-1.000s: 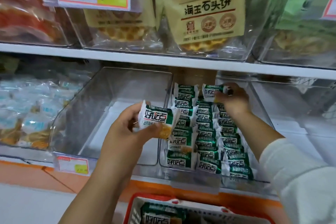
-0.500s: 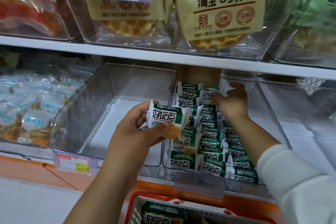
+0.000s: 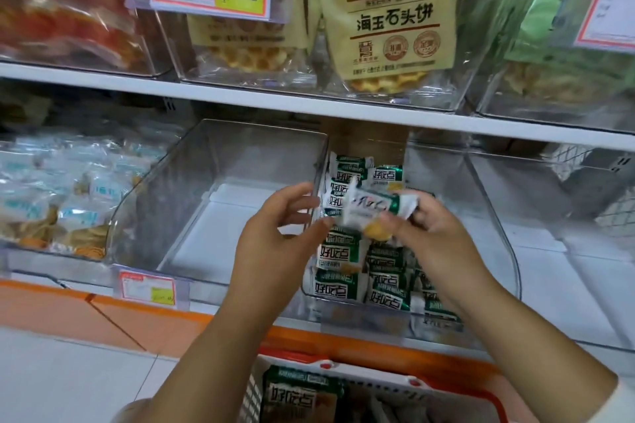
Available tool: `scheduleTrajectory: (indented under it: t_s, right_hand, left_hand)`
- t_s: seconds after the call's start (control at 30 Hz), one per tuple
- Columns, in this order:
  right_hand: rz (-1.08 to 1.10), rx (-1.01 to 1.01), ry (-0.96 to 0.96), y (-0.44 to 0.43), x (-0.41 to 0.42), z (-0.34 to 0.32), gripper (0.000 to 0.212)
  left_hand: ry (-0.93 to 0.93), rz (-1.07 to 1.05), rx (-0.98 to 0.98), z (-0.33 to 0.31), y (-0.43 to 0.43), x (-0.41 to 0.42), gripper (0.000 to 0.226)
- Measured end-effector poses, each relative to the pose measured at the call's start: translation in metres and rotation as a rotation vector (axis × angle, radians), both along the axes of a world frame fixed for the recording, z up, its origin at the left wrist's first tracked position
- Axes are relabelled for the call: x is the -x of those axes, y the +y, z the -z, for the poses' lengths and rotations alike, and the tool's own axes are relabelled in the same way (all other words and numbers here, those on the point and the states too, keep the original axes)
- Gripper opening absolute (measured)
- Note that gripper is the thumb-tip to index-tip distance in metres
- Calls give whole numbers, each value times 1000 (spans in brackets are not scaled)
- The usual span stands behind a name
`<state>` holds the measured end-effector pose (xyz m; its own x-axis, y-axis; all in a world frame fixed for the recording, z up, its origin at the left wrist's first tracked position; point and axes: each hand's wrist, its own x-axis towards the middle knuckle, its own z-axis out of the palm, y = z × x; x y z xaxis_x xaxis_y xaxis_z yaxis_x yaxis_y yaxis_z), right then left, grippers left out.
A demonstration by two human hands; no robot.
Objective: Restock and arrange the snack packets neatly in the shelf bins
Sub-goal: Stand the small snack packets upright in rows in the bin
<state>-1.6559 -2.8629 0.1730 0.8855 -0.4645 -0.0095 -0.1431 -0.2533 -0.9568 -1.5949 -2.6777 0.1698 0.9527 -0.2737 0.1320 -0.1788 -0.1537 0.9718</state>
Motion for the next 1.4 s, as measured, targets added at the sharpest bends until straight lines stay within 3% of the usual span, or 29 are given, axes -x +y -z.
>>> scheduleTrajectory:
  t_s: [0.13,0.27,0.47,0.6,0.73,0.8,0.9,1.0,1.07,1.2,1.23,1.3,1.33,1.4]
  right_hand:
    - [293,197,12,-53,-37,25,37]
    - [341,305,154,-78,-78,43,48]
    - [281,361,268,-85,-110,63,62]
    - [335,384,227,-80,-114,71,57]
    - [362,434,129,-76,-93,55,80]
    - [331,386,19,-64,-61,34,64]
    - [197,238,-176,-23,17,3,23]
    - [69,67,-207,13,93,17,12]
    - [52,24,-102,26,129,57,11]
    - [18,24,354,17,198,178,12]
    - [-14,27,508,11,215,205,30]
    - [-58,64,704,6,248,243,89]
    - [-89,47,765,6,259,255,98]
    - [-141,7,836,9,266,267,84]
  left_hand:
    - [-41,-12,-250,16,3,-7,55]
    - [-37,48,-382,21,1,-6,51]
    - [-70,62,-383,24,3,-10,41]
    - [-77,60,-380,26,3,-11,43]
    - [-84,38,-417,25,3,-9,50]
    - [-141,-7,-440,24,6,-2,52]
    - [-435,-37,-389,22,13,21,43]
    - [-487,100,-356,40,17,61,33]
    - [-359,253,-390,73,19,88,31]
    - [100,432,-499,154,26,127,35]
    - [176,454,-567,172,29,133,37]
    - [279,528,-692,206,33,146,41]
    - [323,571,-747,219,34,154,44]
    - [353,666,-836,246,34,168,48]
